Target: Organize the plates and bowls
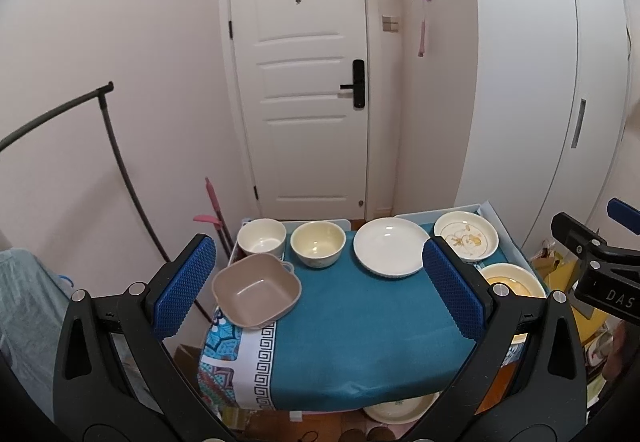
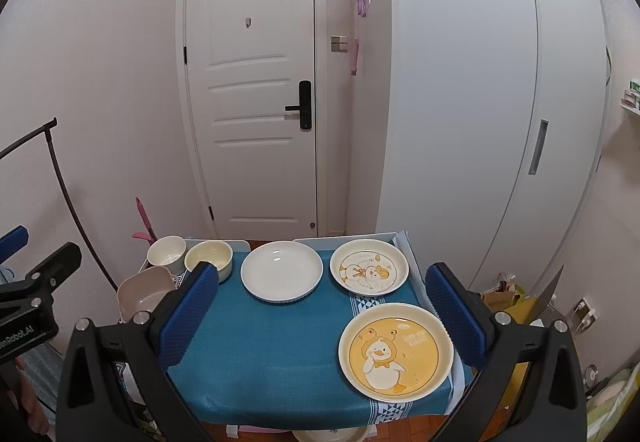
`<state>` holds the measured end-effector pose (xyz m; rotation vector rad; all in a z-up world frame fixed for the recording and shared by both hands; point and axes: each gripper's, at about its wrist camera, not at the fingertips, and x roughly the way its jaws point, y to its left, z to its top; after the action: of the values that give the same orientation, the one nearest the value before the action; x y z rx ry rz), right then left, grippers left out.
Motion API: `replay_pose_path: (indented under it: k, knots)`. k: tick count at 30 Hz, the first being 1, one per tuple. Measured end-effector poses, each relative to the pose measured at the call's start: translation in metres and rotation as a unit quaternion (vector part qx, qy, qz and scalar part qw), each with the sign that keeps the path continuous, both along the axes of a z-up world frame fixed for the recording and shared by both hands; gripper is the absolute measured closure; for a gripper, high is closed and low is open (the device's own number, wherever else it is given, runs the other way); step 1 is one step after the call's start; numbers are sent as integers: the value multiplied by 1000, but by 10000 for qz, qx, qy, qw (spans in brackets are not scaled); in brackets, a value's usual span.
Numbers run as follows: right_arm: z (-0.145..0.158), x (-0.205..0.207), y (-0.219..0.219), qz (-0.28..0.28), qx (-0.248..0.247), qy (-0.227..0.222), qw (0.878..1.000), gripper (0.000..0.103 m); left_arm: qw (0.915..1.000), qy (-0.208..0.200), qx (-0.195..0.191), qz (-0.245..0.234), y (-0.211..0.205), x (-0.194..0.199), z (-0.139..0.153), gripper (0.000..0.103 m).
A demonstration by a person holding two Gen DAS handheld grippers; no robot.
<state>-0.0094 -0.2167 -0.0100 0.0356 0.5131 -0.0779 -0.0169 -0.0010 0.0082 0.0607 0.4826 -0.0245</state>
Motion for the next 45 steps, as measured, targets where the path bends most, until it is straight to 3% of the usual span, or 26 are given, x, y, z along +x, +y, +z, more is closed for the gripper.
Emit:
replay_pose_path:
  k: [18,27,45]
  knots:
    - [1,2,2,22,0,12,10000,0,9999,-21,99,135,1,2,-1,0]
    - [0,2,1,0,-25,31,10000,0,9993,-240,103,280,3,-3,2,0]
    - [1,2,5,37,-22,-23,10000,0,9996,-159,196,133,-2,-2,2,0]
